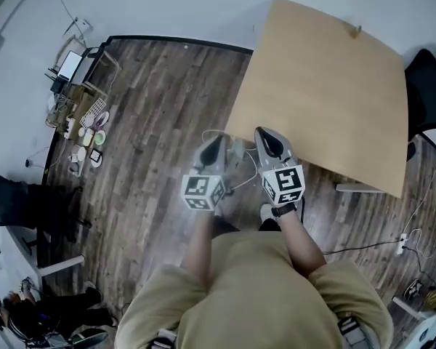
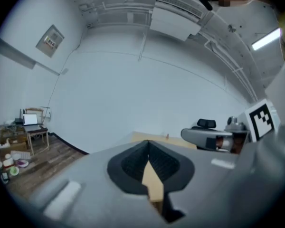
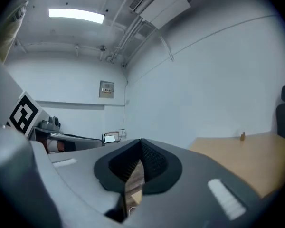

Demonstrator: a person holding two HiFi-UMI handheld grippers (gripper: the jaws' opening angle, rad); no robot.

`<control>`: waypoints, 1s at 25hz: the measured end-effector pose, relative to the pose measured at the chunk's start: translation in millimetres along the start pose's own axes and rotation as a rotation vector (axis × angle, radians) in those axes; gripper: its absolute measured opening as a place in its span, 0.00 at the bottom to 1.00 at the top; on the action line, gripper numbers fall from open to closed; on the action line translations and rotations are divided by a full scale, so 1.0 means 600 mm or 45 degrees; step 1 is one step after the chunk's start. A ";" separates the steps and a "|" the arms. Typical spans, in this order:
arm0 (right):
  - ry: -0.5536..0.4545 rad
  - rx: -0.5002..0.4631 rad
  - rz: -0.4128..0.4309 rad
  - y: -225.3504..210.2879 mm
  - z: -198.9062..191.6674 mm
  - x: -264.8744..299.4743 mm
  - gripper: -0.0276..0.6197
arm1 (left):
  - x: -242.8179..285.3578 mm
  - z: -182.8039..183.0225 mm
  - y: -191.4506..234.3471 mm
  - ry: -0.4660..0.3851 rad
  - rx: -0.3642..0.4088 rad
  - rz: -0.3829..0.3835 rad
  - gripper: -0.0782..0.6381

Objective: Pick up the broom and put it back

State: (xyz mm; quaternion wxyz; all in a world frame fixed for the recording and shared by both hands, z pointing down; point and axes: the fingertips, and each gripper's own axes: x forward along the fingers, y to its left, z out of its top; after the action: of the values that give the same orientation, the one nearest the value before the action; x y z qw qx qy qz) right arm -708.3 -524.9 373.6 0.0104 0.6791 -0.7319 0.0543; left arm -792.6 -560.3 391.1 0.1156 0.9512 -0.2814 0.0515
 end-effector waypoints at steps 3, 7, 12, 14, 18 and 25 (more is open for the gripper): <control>-0.103 -0.023 -0.054 -0.030 0.070 -0.042 0.05 | -0.001 0.072 -0.036 -0.099 0.075 0.008 0.11; -0.183 -0.065 -0.080 -0.060 0.118 -0.088 0.05 | 0.001 0.128 -0.088 -0.190 0.155 0.026 0.11; -0.245 -0.086 -0.047 -0.093 0.155 -0.120 0.05 | 0.012 0.142 -0.155 -0.224 0.197 0.049 0.11; -0.265 -0.088 -0.030 -0.095 0.162 -0.127 0.05 | 0.008 0.140 -0.173 -0.234 0.206 0.055 0.11; -0.267 -0.075 0.014 -0.087 0.150 -0.131 0.05 | 0.000 0.125 -0.190 -0.227 0.212 0.070 0.11; -0.254 -0.019 0.044 -0.086 0.121 -0.174 0.05 | -0.040 0.085 -0.235 -0.188 0.150 0.091 0.11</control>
State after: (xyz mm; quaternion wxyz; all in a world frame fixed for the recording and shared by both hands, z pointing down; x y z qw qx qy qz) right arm -644.9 -431.7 295.4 -0.0584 0.6683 -0.7414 -0.0191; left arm -733.9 -445.7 310.8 0.0365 0.9469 -0.3193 0.0017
